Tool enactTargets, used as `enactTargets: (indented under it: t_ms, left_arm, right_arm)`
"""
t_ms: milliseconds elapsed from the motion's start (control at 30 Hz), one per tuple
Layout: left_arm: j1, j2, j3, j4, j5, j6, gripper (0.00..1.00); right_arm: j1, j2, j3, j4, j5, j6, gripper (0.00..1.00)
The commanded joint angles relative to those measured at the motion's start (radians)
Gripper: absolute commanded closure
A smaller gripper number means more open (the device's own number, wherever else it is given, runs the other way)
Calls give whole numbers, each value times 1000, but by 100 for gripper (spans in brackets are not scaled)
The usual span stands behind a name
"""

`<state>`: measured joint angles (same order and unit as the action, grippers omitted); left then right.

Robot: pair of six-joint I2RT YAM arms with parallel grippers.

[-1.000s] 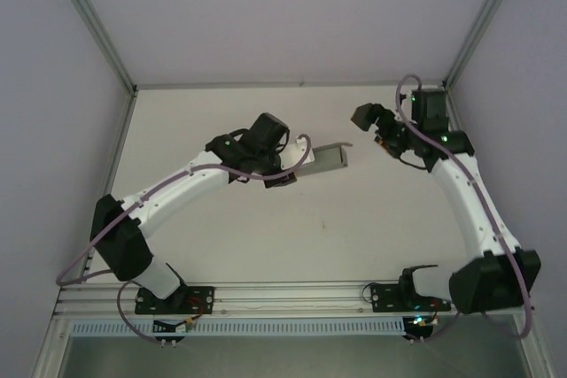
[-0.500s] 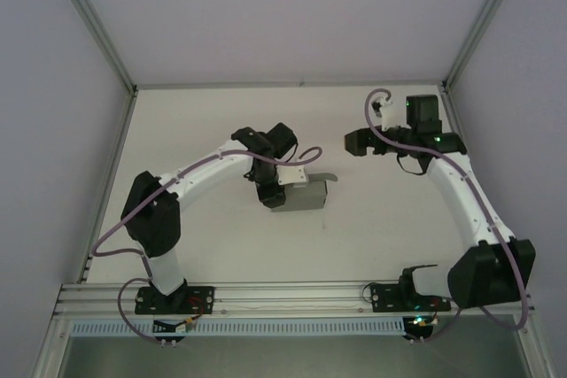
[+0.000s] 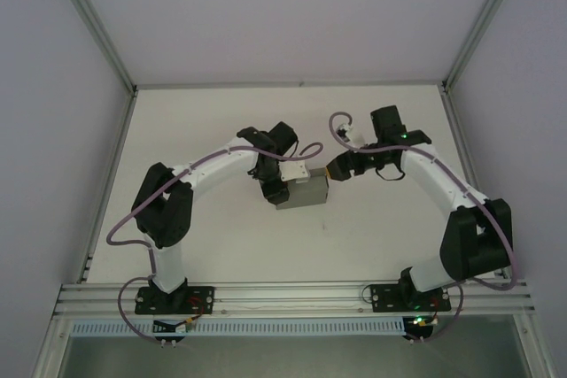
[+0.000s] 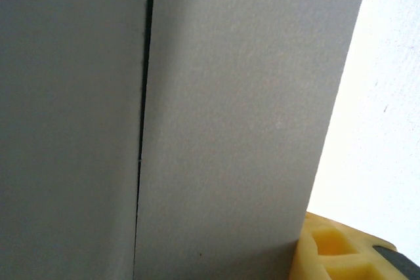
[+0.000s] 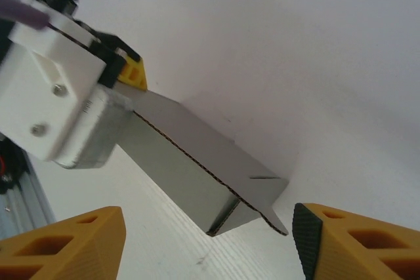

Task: Assemble paper box

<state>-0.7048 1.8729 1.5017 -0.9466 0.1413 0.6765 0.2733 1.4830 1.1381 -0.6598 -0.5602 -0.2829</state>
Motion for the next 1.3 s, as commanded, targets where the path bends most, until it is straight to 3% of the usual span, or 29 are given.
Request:
enactTargets:
  t_ms: [0,300,533,767,933,1067,1133,1267]
  left_arm:
    - [7,26,-2,-23,-15,-4,67]
    - [7,54,35,-45,-15,-14,67]
    - [8,66,49,-51,-18,-16,67]
    - [7,68,51,-43,-19,-30,68]
    - [7,70,47,-20,-25,-48,68]
    - [8,74,43,4,-25,-64,67]
    - [8,75,43,7,-18,-67,67]
    - [7,75,37,20,-24,-67,66]
  right_arm:
    - [14,25,11,-25,43,-80,34]
    - [26,83,32,-46,39,-124,57]
    - [30,82,27,0,43,-112,67]
    - [44,92,52,-54,20,-95,95]
    - [106,19,-17,54,138,121,100]
    - [193,-46,-94,192,312,410,100]
    - [208,-62,-145,268,321,538,100]
    - [251,-85,-272,420,408,528,100]
